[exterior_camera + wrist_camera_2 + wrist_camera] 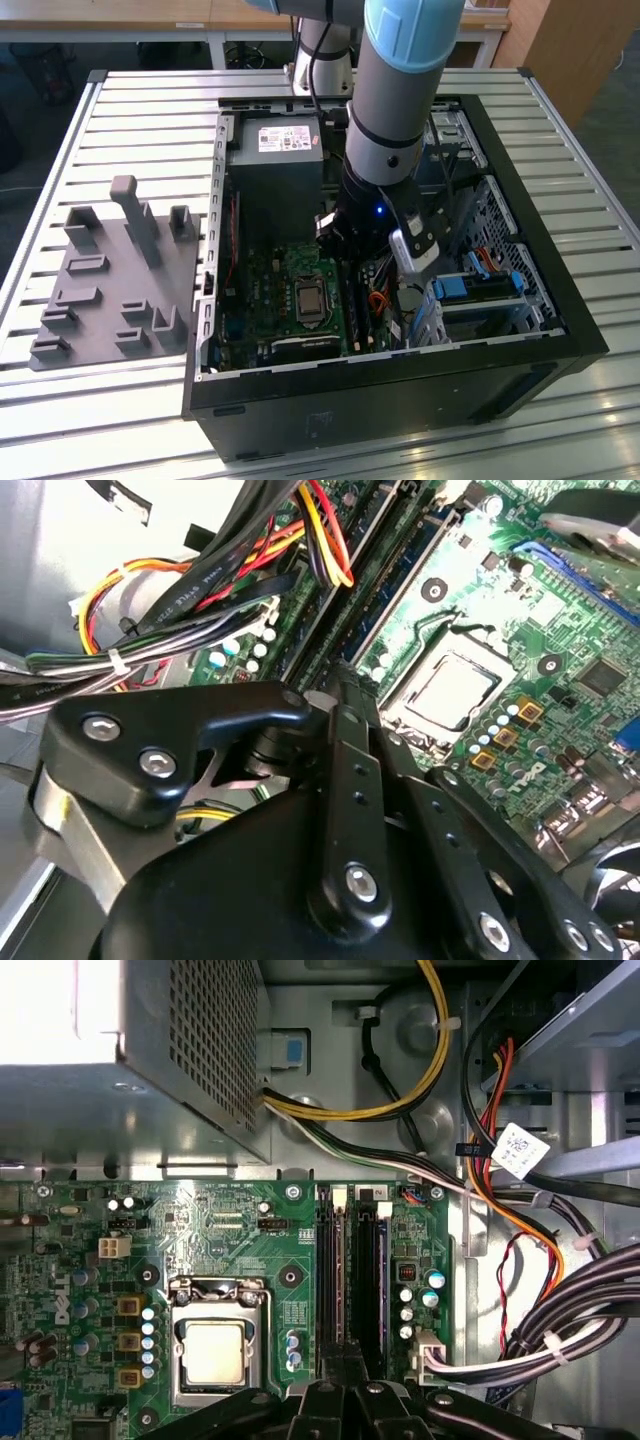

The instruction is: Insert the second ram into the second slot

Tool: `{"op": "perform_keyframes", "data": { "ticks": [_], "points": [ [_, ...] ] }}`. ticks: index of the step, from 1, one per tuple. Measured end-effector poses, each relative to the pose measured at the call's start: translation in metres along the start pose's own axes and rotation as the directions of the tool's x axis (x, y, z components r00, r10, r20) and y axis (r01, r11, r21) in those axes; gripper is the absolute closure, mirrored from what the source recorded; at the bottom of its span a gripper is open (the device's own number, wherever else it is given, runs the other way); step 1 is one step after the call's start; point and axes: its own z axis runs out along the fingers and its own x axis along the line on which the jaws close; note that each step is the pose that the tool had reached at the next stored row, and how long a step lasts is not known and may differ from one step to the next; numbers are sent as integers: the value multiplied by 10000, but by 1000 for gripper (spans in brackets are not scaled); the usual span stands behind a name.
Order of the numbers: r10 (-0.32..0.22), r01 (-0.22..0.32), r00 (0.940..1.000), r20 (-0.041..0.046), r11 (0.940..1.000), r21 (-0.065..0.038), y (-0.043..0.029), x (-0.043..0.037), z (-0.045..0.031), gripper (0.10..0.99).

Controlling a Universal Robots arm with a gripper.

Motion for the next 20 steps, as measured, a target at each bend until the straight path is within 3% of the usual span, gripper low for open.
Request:
{"op": "perform_keyframes", "data": {
  "ticks": [20],
  "points": [
    [65,-65,10000,7,10000,2,3,-5,118,980]
  ]
}}
